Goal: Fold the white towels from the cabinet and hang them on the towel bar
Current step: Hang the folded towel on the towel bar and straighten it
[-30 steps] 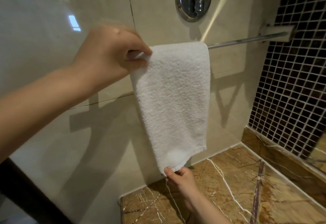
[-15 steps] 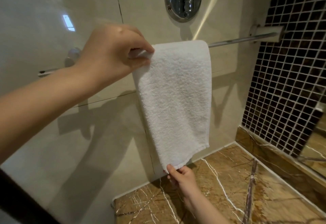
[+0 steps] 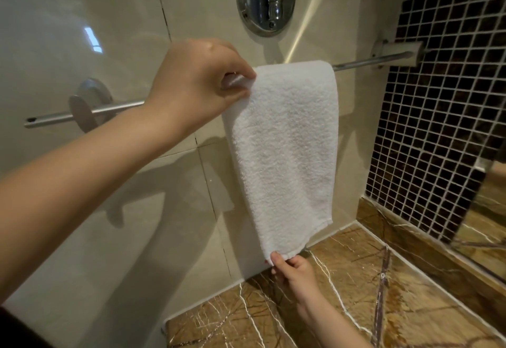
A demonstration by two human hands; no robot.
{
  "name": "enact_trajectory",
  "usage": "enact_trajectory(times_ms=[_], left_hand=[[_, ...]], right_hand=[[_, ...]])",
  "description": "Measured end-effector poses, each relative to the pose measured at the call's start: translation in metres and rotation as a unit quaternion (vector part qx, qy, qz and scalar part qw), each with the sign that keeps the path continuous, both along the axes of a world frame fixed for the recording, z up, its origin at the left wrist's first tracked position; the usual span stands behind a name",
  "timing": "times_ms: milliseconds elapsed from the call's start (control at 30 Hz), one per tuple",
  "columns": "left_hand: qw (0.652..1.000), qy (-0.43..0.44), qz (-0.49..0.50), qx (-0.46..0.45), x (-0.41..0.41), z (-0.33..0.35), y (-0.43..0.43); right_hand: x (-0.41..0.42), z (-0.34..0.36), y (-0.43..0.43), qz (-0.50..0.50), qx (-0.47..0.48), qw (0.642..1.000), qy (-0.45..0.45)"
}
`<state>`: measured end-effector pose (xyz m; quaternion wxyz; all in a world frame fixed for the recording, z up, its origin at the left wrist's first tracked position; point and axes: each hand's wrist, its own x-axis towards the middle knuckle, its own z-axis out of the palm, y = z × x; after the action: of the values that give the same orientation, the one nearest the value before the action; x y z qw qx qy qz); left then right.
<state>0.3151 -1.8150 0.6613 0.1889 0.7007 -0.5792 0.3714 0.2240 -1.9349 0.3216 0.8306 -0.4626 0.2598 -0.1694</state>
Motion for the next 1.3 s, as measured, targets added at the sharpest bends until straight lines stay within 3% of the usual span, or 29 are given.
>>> enact_trajectory(times_ms=[1300], left_hand=[[1.0, 0.0, 0.006, 0.008, -0.013, 0.007, -0.109]], right_hand=[[-0.021, 0.001, -0.084, -0.078, -0.012, 0.997, 0.01]])
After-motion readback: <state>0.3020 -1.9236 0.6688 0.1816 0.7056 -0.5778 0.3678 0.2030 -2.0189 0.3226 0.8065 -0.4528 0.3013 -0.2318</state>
